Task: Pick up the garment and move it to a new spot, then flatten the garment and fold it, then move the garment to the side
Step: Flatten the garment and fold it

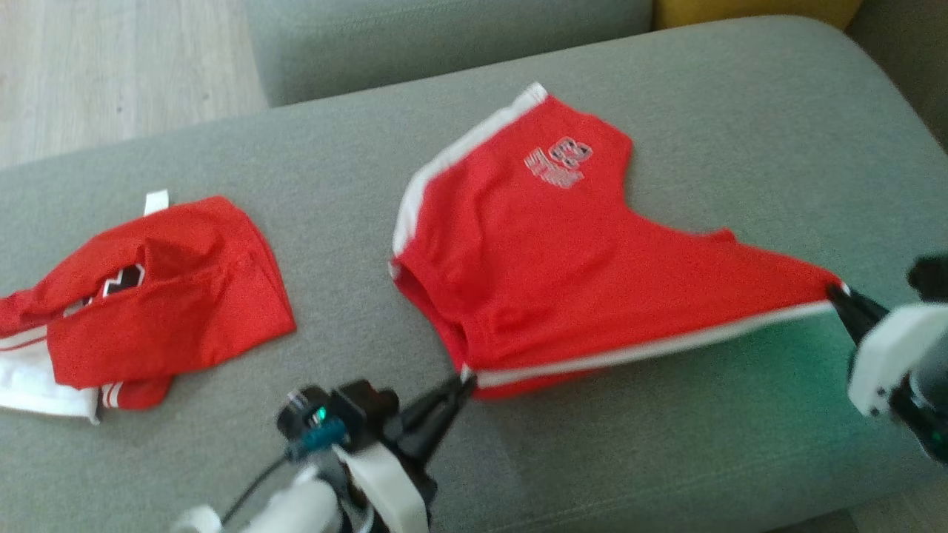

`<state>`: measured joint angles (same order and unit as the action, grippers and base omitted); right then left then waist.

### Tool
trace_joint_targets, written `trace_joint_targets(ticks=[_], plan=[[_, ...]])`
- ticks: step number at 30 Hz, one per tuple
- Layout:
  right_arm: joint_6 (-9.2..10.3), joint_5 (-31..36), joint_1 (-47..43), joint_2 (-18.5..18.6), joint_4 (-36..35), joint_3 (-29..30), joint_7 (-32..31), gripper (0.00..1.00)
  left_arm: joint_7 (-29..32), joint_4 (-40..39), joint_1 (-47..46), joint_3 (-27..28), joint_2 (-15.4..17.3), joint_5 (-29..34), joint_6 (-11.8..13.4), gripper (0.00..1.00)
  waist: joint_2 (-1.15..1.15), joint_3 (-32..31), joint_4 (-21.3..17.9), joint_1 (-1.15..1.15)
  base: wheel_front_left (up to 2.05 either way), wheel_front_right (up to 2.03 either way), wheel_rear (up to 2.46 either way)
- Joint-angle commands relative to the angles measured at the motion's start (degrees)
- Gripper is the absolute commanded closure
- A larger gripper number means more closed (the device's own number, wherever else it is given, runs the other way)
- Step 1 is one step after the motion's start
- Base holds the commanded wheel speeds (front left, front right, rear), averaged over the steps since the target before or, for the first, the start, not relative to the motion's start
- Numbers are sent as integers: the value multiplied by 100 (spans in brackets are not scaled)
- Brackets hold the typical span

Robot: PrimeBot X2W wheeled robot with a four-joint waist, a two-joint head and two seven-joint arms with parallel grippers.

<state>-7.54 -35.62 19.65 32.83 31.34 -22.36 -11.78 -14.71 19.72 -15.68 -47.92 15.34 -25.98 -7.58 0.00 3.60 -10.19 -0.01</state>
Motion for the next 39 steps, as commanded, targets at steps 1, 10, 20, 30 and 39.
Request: trace_joint_targets(ticks=[1, 10, 20, 30, 39], plan=[[5, 48, -108, 279, -241, 185, -21, 100, -29, -220, -89, 176, 67, 40, 9, 100, 0, -60, -41, 1, 0, 0, 0], [5, 667, -383, 93, -1311, 1430, -349, 100, -29, -571, -222, 391, -31, 92, 100, 100, 0, 131, 90, 1, 0, 0, 0], [5, 1416, 400, -355, -1807, 1756, -1004, 100, -29, -580, -856, 670, -161, 110, 114, 100, 0, 585, 516, 1, 0, 0, 0], [5, 1736, 1740, -428, -1033, 1292, -1203, 100, -27, -218, -1520, 597, -378, 113, 66, 100, 0, 1080, 978, 1, 0, 0, 0], [5, 1882, 2827, -376, -66, 752, -1068, 100, -28, 138, -2043, 633, -633, 107, 40, 100, 0, 1521, 1269, 1, 0, 0, 0]])
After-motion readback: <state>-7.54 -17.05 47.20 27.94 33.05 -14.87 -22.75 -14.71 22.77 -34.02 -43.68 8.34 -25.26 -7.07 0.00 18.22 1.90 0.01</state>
